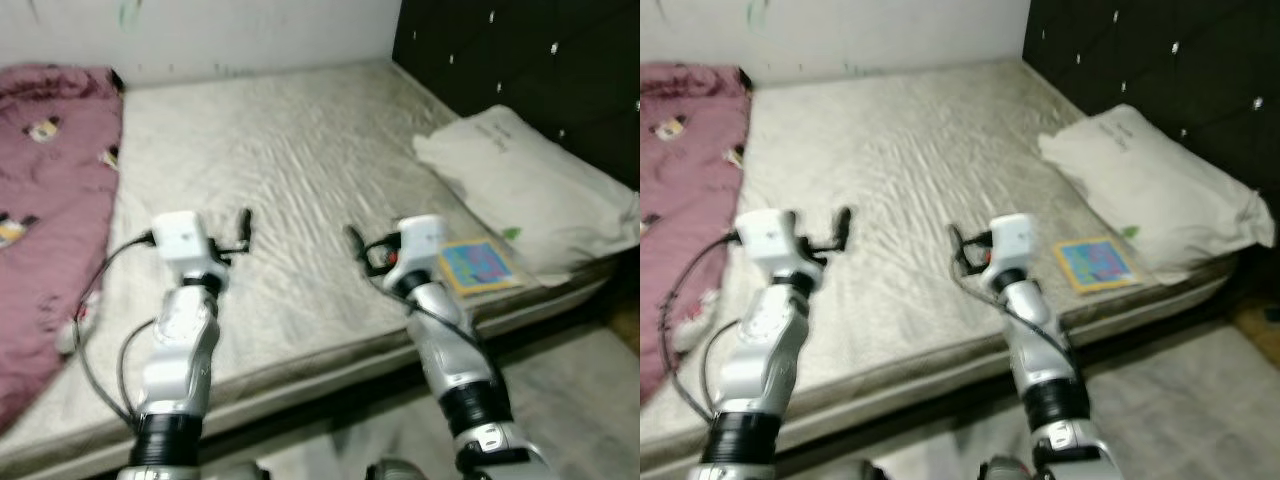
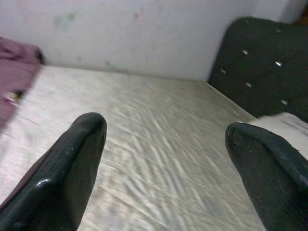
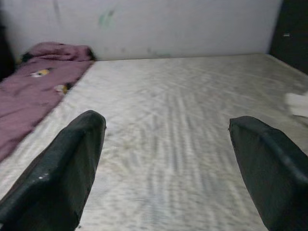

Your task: Clean up the room

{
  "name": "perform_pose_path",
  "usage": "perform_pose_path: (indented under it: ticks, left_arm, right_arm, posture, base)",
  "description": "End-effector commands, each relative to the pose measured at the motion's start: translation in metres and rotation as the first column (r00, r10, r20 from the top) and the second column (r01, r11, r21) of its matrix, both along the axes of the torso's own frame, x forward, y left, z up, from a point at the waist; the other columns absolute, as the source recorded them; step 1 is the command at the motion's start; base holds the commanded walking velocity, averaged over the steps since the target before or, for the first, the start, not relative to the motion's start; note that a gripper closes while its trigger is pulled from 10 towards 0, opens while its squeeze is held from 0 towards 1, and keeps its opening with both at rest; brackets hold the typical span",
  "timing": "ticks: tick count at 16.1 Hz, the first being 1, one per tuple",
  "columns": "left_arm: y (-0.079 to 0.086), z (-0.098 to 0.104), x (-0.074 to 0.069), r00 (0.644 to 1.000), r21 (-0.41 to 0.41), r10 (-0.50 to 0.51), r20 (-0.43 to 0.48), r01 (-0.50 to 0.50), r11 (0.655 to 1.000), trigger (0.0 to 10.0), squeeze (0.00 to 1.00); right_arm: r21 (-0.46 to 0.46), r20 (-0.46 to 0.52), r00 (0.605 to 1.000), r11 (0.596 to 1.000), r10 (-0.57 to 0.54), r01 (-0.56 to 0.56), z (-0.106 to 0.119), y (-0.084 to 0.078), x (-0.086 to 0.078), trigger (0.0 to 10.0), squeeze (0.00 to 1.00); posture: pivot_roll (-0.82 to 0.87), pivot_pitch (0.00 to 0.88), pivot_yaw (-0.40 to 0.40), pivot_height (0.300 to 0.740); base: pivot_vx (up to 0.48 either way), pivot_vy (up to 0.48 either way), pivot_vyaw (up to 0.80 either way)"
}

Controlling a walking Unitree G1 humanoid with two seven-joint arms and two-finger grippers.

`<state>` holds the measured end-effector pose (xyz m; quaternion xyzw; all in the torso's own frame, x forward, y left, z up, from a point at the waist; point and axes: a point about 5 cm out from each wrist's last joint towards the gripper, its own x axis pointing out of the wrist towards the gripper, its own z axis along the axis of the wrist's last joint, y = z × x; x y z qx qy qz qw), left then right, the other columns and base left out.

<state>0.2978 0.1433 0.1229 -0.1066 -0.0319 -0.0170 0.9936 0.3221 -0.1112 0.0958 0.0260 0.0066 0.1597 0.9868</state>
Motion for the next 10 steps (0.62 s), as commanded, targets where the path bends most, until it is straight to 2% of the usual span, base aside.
perform_pose_path:
  ticks: [1, 4, 7, 10]
  left_arm:
    - [-0.0086, 0.0001, 0.0004, 1.0, -0.005, -0.023, -0.002, 0.023, 1.0, 10.0, 0.0]
    - [-0.0086, 0.0002, 0.0011, 1.0, -0.005, -0.021, -0.002, 0.021, 1.0, 10.0, 0.0]
    - [-0.0086, 0.0003, 0.0016, 1.0, -0.005, -0.022, -0.001, 0.022, 1.0, 10.0, 0.0]
    - [-0.0085, 0.0002, 0.0021, 1.0, -0.004, -0.019, -0.001, 0.019, 1.0, 10.0, 0.0]
  right_arm:
    - [-0.006, 0.01, 1.0, 1.0, -0.022, 0.022, 0.0029, -0.0102, 0.001, 10.0, 0.0]
    - [-0.024, 0.021, 1.0, 1.0, -0.019, 0.019, 0.004, -0.0105, 0.0018, 10.0, 0.0]
    - [-0.04, 0.027, 1.0, 0.999, -0.012, 0.013, 0.004, -0.0098, 0.0014, 10.0, 0.0]
    - [-0.032, 0.023, 1.0, 0.999, -0.013, 0.014, 0.0041, -0.0095, 0.0019, 10.0, 0.0]
  posture:
    - [-0.1, 0.0, 0.023, 0.74]
    - [-0.1, 0.0, 0.022, 0.74]
    - [-0.1, 0.0, 0.022, 0.74]
    - [-0.1, 0.0, 0.021, 0.74]
  base:
    - [0.0, 0.476, 0.0]
    - [0.0, 0.476, 0.0]
    - [0.0, 0.476, 0.77]
    - [0.0, 0.476, 0.0]
